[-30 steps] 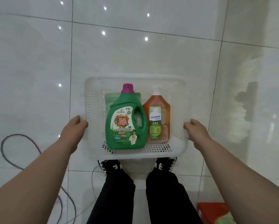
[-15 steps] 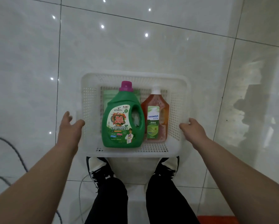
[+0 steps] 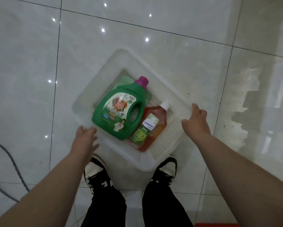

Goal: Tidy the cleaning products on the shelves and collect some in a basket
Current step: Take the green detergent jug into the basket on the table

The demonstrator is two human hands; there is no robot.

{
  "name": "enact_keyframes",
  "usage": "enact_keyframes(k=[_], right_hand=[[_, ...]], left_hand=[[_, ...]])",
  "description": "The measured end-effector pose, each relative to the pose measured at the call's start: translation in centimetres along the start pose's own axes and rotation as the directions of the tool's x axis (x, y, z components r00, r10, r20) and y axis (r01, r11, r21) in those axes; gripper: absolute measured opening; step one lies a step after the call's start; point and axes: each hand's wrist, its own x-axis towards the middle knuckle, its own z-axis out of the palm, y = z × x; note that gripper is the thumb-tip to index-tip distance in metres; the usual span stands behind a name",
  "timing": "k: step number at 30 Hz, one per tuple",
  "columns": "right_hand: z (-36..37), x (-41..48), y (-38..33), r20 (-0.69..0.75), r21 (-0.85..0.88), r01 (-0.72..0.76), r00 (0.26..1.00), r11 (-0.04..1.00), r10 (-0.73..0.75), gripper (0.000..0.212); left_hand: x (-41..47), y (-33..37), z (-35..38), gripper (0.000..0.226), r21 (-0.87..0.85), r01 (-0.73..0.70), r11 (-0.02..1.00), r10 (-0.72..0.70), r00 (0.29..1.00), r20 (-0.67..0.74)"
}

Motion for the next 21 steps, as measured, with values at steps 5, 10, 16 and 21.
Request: enact_keyframes(k=[5, 10, 16, 21], right_hand=[[4.3, -6.1, 6.2, 0.107, 0.236, -0.183, 0.981, 0.954, 0.162, 0.083], [7.8, -9.6, 6.7, 0.257, 0.492, -0.391, 0.919, 0.778, 0.299, 0.089], [8.7, -10.6, 6.6, 0.337, 0.559, -0.474, 0.879, 0.68, 0.337, 0.086], [8.4, -9.7, 6.1, 0.361, 0.612, -0.49, 0.871, 0.62, 0.332, 0.086]], left_hand=[[-0.1, 2.5, 1.7, 0.071, 0.285, -0.036, 0.958, -0.017, 0.983, 0.182], [-3.4, -4.1, 1.2, 0.08, 0.415, 0.155, 0.896, -0.242, 0.956, 0.165], [-4.6, -8.0, 0.0, 0.078, 0.302, 0.24, 0.923, -0.293, 0.945, 0.144], [-4.1, -7.3, 0.6, 0.075, 0.278, 0.179, 0.944, -0.226, 0.963, 0.147]])
